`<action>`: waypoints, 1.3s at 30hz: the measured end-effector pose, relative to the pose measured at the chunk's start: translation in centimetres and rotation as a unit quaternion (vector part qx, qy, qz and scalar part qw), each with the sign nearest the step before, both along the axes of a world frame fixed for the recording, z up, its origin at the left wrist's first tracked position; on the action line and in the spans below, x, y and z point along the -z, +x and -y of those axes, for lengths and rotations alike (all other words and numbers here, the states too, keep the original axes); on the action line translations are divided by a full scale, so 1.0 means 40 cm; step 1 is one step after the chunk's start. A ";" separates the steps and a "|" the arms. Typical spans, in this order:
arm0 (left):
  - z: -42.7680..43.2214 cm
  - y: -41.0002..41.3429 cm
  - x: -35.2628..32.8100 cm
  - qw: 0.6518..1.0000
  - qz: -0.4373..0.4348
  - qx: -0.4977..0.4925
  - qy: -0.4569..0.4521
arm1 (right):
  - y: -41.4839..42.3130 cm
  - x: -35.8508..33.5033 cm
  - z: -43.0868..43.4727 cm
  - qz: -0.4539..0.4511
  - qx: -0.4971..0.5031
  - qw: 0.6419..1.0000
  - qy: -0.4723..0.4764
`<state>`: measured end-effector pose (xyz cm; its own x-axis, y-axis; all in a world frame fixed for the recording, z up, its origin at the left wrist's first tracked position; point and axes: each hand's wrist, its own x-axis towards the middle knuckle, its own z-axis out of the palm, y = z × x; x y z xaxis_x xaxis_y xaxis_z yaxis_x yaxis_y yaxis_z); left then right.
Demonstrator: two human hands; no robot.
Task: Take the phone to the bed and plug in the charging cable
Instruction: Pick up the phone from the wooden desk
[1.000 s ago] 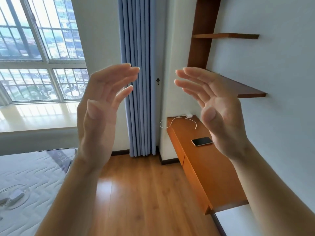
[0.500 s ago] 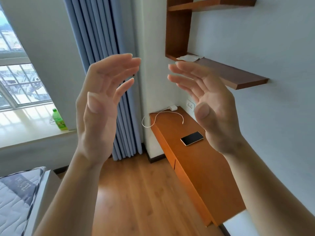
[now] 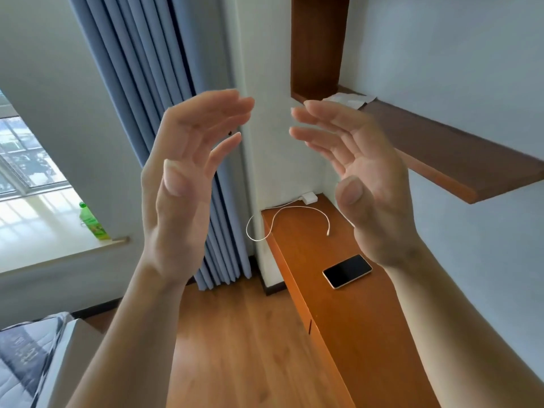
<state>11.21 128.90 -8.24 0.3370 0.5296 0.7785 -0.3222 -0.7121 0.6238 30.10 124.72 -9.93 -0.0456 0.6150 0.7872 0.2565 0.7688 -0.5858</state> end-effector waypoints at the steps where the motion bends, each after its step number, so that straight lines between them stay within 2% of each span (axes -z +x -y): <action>1: -0.029 0.009 0.004 1.000 0.003 0.003 -0.003 | 0.008 0.002 -0.026 0.001 0.001 1.000 -0.002; 10: -0.344 0.086 0.054 0.997 0.020 0.072 -0.014 | 0.061 0.030 -0.273 0.024 0.074 0.997 -0.019; 20: -0.665 0.169 0.034 0.983 0.023 0.178 -0.022 | 0.077 0.009 -0.502 0.018 0.165 0.986 -0.033; 32: -0.734 0.340 0.144 0.965 -0.026 0.252 -0.062 | 0.193 0.118 -0.530 -0.018 0.236 0.966 -0.101; 39: -0.732 0.437 0.292 0.950 -0.079 0.272 -0.131 | 0.259 0.260 -0.507 -0.056 0.268 0.947 -0.168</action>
